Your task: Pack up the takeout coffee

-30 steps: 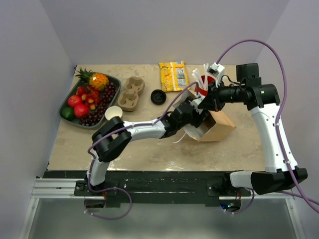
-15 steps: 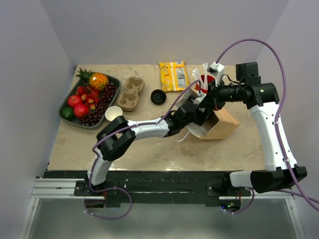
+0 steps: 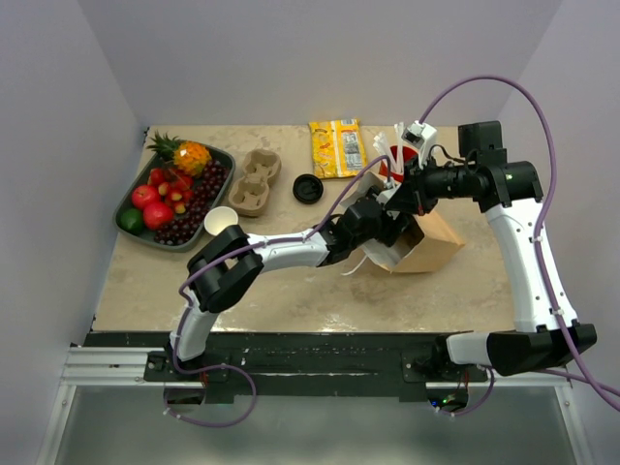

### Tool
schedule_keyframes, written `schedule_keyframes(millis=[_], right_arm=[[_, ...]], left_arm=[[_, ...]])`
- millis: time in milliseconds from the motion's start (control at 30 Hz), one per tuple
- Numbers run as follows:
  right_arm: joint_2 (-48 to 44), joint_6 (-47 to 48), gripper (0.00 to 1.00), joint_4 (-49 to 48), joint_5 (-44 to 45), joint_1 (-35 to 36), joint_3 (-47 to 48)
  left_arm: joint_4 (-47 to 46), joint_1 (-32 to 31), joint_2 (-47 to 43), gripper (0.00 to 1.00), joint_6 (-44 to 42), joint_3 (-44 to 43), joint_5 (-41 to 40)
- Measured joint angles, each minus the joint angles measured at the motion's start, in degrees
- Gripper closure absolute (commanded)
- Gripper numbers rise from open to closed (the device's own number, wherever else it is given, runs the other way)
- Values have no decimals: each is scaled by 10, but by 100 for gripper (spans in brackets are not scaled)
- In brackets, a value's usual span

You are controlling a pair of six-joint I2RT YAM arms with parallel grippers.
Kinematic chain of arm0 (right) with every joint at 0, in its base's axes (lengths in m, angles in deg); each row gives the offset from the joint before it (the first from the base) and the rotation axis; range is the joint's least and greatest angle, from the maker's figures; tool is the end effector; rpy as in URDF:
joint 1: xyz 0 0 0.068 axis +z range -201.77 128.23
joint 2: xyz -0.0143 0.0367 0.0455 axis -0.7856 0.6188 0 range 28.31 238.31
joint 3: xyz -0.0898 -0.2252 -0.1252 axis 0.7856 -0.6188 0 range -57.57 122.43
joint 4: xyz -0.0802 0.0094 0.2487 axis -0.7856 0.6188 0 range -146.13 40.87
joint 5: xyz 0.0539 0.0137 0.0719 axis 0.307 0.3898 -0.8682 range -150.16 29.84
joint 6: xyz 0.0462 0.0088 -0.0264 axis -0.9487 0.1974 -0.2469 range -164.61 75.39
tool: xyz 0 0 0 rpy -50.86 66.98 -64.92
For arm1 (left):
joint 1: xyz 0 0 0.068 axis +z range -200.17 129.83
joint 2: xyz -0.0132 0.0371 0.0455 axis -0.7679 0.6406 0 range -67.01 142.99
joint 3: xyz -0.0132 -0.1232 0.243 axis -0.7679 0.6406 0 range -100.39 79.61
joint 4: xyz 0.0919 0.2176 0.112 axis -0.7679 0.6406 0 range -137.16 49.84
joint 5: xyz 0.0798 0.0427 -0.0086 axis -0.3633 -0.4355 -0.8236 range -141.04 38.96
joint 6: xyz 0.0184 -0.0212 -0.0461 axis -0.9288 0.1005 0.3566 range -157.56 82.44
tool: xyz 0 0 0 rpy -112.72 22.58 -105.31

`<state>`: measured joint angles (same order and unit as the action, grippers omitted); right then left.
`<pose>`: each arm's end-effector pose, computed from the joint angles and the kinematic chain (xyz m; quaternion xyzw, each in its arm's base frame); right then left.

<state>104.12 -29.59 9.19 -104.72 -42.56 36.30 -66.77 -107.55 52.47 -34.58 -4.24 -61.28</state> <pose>0.2300 0.0627 0.4296 -0.3159 0.8135 0.3355 0.3546 0.2689 -0.4083 0.2192 0.3159 0.7321 -0.2397 0.5539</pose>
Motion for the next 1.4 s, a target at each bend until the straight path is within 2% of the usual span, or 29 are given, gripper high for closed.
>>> schedule_keyframes(millis=[333,367,400,433,933,1400], right_arm=[[0,0,100,1,3,0,6],[0,0,100,1,3,0,8],[0,0,100,2,4,0,10],[0,0,100,2,4,0,11],[-1,0,100,9,0,0,14],[-14,-7,100,11,-13,2,14]], left_arm=[[5,0,-2,31,-1,0,0],[6,0,-3,24,-1,0,0],[6,0,-4,8,-1,0,0],[7,0,-5,1,-1,0,1],[19,3,-34,1,-12,33,23],[77,8,-84,1,-53,56,46]])
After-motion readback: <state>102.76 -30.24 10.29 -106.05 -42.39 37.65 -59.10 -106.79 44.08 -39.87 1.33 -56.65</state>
